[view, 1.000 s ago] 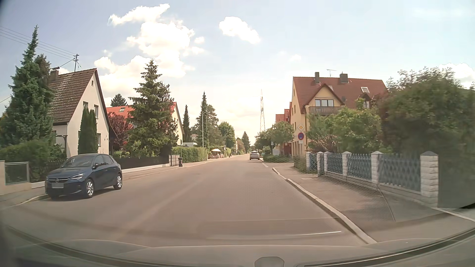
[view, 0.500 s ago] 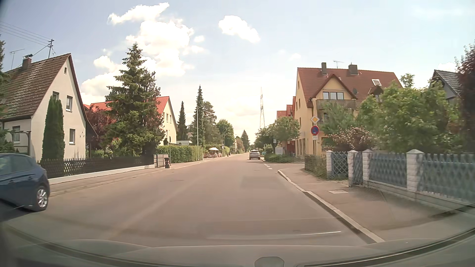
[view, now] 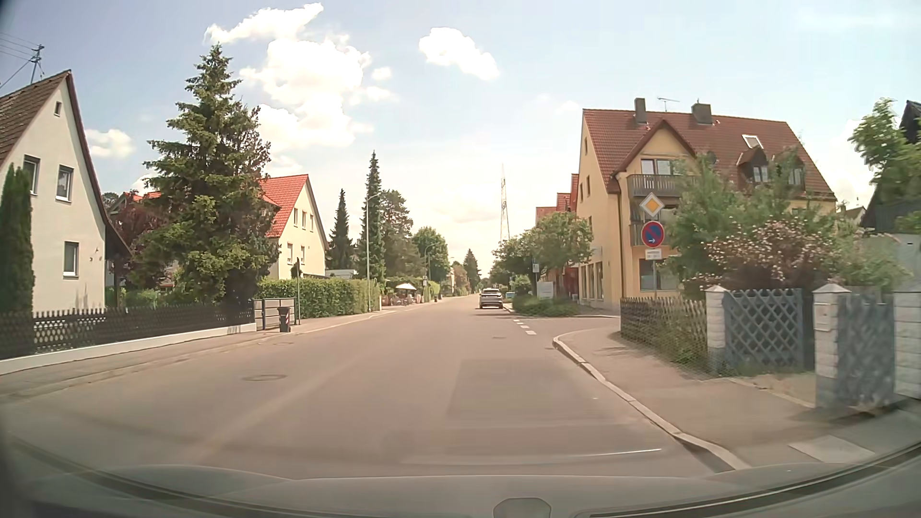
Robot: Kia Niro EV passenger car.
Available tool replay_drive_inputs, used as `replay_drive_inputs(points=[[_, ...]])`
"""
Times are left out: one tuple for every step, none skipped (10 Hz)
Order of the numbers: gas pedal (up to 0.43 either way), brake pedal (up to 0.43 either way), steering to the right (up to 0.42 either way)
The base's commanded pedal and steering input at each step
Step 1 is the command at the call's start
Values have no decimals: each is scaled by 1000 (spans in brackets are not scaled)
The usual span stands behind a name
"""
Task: Follow the waypoints while adhering to traffic rules and regulations
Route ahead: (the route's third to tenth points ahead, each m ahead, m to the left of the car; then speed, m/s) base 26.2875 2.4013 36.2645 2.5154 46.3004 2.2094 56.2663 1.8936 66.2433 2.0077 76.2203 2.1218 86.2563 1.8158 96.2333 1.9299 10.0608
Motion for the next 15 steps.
replay_drive_inputs(points=[[47,0,3],[47,0,2],[47,0,1],[59,0,-1],[59,0,-1],[59,0,-1],[67,0,-2],[87,0,-3],[87,0,-3],[98,0,-4],[98,0,-8],[98,0,-13],[98,0,-16],[98,0,-19],[98,0,-21]])
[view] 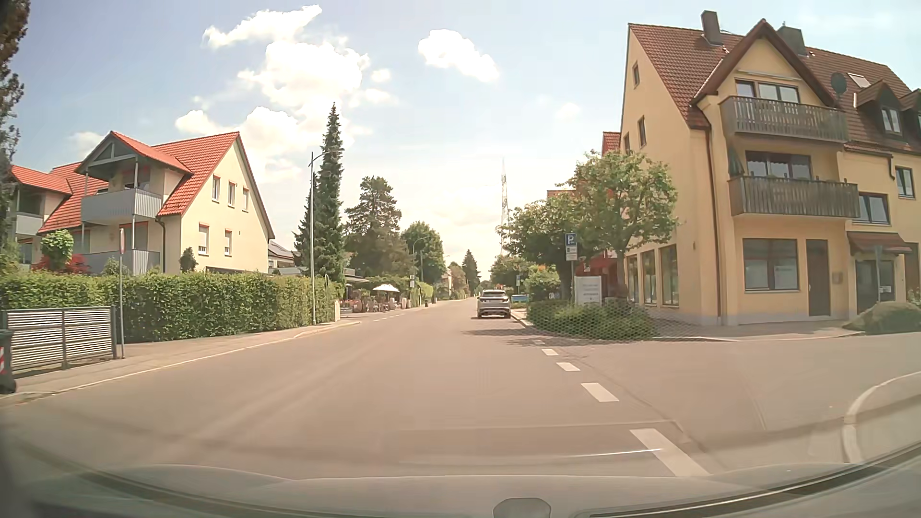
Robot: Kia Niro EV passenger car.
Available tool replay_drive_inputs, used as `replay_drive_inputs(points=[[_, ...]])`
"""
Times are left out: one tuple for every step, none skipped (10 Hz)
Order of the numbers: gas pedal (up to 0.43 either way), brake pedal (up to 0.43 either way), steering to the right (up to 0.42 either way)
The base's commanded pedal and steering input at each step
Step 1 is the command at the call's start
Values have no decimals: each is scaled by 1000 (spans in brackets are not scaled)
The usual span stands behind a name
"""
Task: Follow the waypoints while adhering to traffic rules and regulations
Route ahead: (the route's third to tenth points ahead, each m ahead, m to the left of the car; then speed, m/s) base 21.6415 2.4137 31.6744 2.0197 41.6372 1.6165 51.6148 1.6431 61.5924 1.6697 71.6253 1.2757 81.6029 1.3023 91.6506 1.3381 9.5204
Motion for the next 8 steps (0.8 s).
replay_drive_inputs(points=[[98,0,-24],[98,0,-27],[98,0,-28],[110,0,-30],[110,0,-34],[110,0,-38],[110,0,-41],[110,0,-41]])
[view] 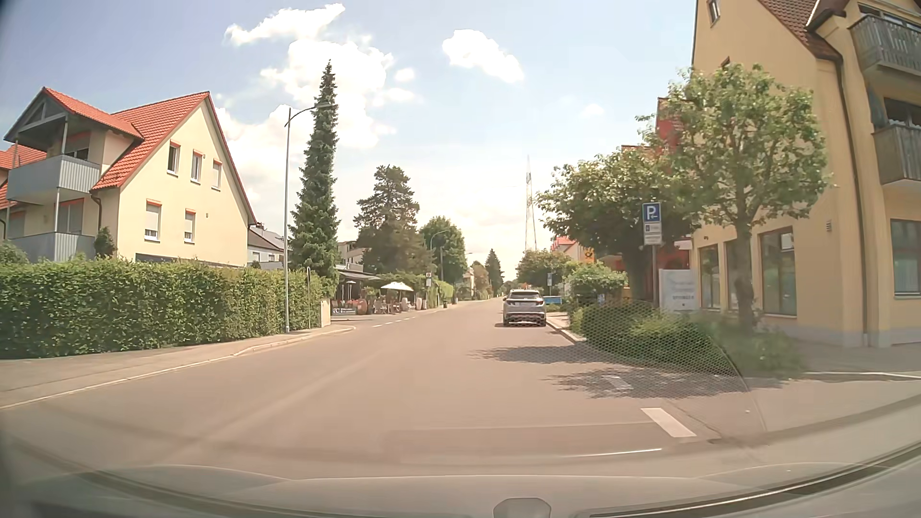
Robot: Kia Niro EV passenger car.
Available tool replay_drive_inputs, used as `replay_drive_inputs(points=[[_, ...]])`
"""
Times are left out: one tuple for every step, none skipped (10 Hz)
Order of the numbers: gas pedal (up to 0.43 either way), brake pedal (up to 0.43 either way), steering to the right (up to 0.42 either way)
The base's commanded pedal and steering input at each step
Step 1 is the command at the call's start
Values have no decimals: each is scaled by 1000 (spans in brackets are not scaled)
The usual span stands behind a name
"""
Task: Follow the waypoints while adhering to traffic rules and regulations
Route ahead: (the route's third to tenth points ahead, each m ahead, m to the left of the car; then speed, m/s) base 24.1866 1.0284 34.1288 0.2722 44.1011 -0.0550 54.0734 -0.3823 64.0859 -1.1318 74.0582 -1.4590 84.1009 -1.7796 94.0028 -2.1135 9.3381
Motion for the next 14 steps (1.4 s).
replay_drive_inputs(points=[[110,0,-41],[110,0,-40],[118,0,-39],[118,0,-35],[118,0,-32],[118,0,-29],[118,0,-25],[118,0,-22],[118,0,-14],[118,0,-5],[118,0,-3],[118,0,-1],[118,0,3],[118,0,7]])
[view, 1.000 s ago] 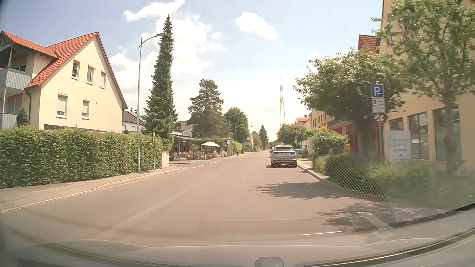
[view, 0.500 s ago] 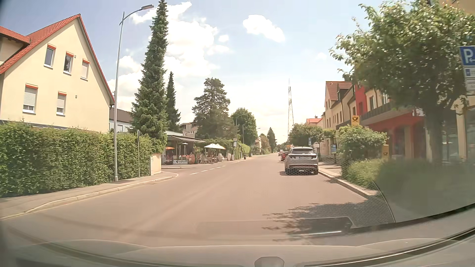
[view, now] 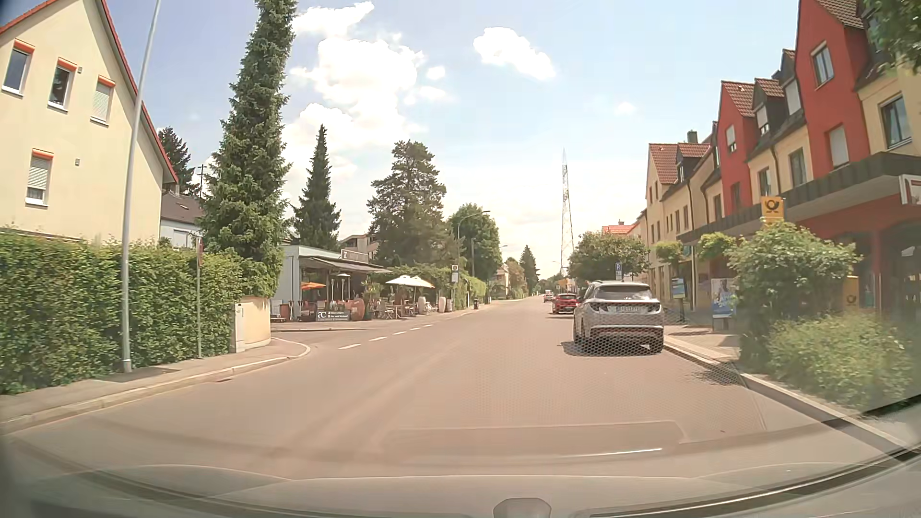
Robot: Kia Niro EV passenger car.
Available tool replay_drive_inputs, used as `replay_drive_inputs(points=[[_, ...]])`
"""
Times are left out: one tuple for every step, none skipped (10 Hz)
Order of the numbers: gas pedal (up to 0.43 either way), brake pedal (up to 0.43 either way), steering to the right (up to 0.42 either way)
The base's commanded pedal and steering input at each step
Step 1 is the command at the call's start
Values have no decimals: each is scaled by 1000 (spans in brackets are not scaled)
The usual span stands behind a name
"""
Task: Follow the waypoints while adhering to traffic rules and regulations
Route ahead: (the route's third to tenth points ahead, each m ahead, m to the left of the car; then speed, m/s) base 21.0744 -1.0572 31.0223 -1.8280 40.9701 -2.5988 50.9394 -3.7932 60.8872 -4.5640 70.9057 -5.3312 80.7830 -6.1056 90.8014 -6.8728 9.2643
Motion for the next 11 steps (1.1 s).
replay_drive_inputs(points=[[118,0,9],[110,0,9],[110,0,10],[110,0,10],[110,0,12],[110,0,16],[118,0,19],[130,0,21],[157,0,25],[157,0,29],[157,0,29]])
